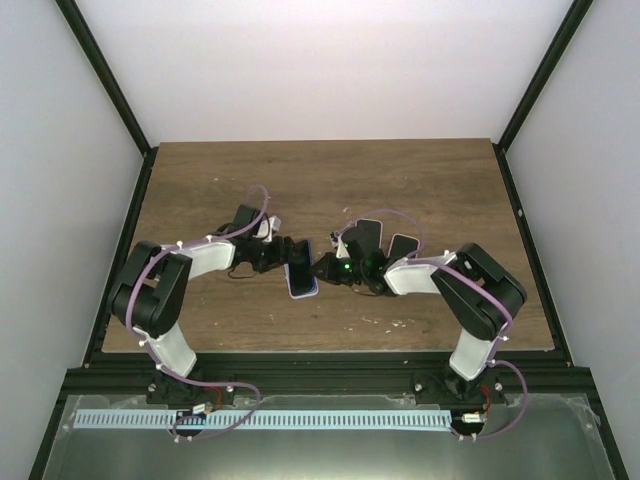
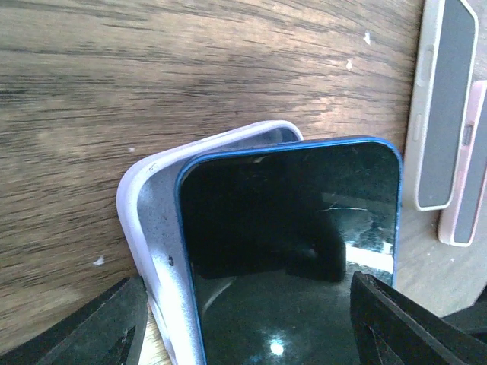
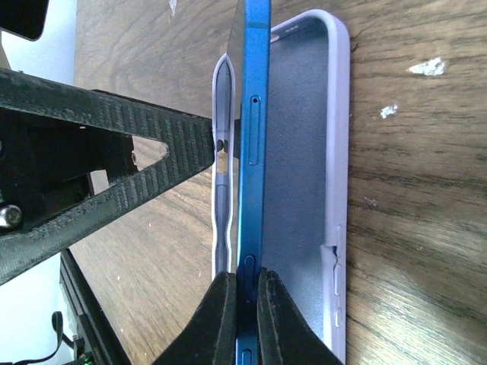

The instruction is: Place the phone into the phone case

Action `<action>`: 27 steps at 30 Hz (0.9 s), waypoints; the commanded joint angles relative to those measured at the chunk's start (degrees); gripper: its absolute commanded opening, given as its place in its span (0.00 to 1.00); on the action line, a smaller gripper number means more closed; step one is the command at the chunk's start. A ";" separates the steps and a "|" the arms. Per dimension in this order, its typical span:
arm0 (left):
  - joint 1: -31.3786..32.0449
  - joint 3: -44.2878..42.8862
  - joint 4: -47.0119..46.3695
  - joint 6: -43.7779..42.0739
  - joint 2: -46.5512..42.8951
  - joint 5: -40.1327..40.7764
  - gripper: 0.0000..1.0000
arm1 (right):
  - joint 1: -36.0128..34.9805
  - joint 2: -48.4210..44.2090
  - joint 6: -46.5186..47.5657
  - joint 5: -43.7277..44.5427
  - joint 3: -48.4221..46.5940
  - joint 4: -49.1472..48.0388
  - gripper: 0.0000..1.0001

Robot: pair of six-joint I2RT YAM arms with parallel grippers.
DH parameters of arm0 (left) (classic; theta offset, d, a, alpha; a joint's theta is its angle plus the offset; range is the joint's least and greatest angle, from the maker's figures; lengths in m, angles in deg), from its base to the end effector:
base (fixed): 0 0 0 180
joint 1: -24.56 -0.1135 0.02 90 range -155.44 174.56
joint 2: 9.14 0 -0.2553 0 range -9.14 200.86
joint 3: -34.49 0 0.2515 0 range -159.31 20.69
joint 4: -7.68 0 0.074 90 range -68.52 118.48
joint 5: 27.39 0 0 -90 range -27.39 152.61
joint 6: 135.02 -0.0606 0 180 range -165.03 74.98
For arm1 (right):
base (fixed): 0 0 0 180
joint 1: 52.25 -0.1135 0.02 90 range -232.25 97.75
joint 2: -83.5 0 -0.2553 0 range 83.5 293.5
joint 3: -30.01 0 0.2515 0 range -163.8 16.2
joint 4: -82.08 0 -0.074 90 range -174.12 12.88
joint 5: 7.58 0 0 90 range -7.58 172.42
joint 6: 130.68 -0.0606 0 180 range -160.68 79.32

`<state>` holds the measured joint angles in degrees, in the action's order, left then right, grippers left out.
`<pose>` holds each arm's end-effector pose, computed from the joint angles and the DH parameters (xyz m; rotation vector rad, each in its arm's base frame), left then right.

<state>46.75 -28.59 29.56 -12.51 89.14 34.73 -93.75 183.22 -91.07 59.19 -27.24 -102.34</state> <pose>0.2963 -0.1515 0.1141 -0.0455 2.6988 -0.9589 0.2469 0.2503 0.1154 -0.0559 2.5163 1.2348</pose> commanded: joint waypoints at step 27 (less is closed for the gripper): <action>-0.05 3.74 -4.07 1.40 -1.45 -5.50 0.58 | 2.12 3.79 6.64 -3.05 -5.75 17.06 0.13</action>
<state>45.99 -25.77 24.18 -11.25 89.80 28.50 -90.64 187.00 -88.21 53.31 -32.02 -92.70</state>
